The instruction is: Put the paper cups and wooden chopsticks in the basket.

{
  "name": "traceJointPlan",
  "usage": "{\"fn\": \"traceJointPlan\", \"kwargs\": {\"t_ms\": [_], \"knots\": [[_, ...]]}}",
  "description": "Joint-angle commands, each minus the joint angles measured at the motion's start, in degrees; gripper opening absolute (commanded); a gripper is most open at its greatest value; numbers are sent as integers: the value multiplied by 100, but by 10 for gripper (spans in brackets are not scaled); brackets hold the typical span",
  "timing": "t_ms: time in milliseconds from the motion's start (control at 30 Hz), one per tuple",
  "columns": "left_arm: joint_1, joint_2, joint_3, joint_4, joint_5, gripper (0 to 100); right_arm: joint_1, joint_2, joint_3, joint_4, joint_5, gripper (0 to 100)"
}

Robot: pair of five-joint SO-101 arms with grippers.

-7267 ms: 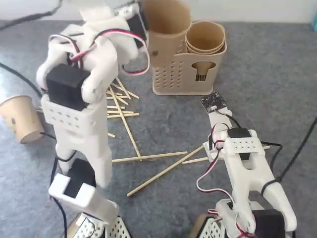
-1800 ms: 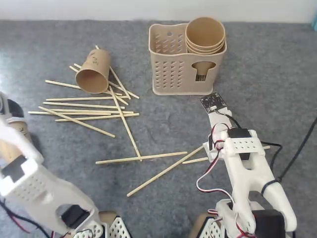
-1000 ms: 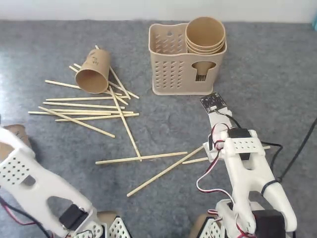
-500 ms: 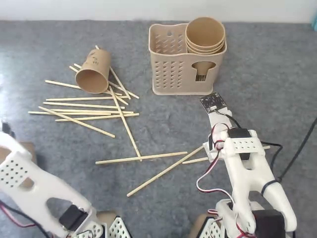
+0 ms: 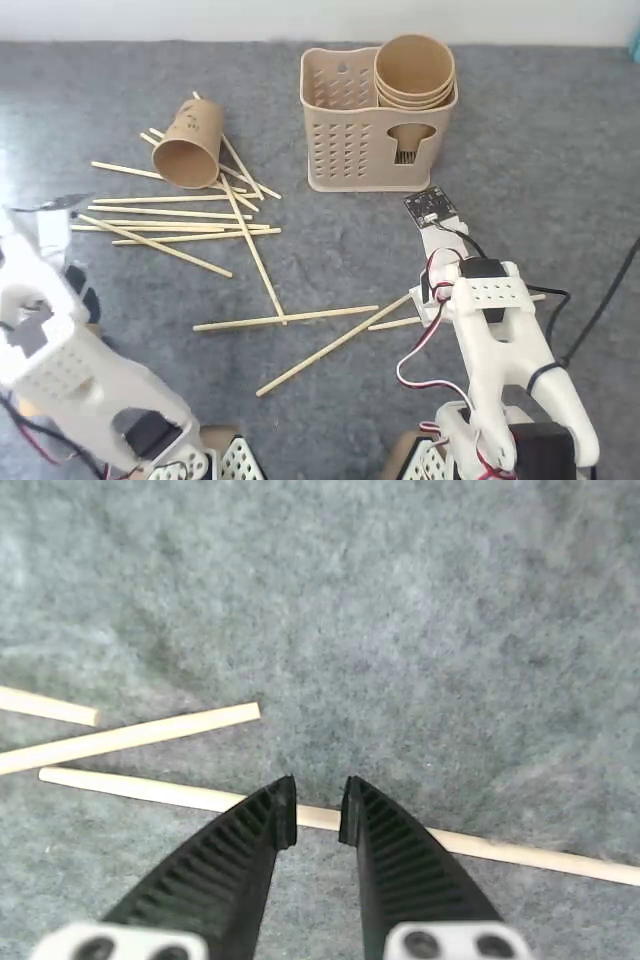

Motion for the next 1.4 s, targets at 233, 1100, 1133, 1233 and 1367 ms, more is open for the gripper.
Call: {"fn": "traceJointPlan", "kwargs": {"t_ms": [233, 1100, 1133, 1233, 1367], "knots": [[703, -1864, 743, 202, 290, 24, 101, -22, -9, -84, 62, 96], [-3068, -5881, 2703, 158, 0, 242, 75, -22, -9, -92, 79, 96], [-3297, -5881, 2835, 149, -88, 242, 75, -22, -9, -92, 79, 96], [-3991, -5881, 3169, -193, -149, 242, 75, -22, -9, -84, 79, 96], [-4738, -5881, 3697, -879, -132, 171, 75, -22, -9, -84, 79, 96]]}}
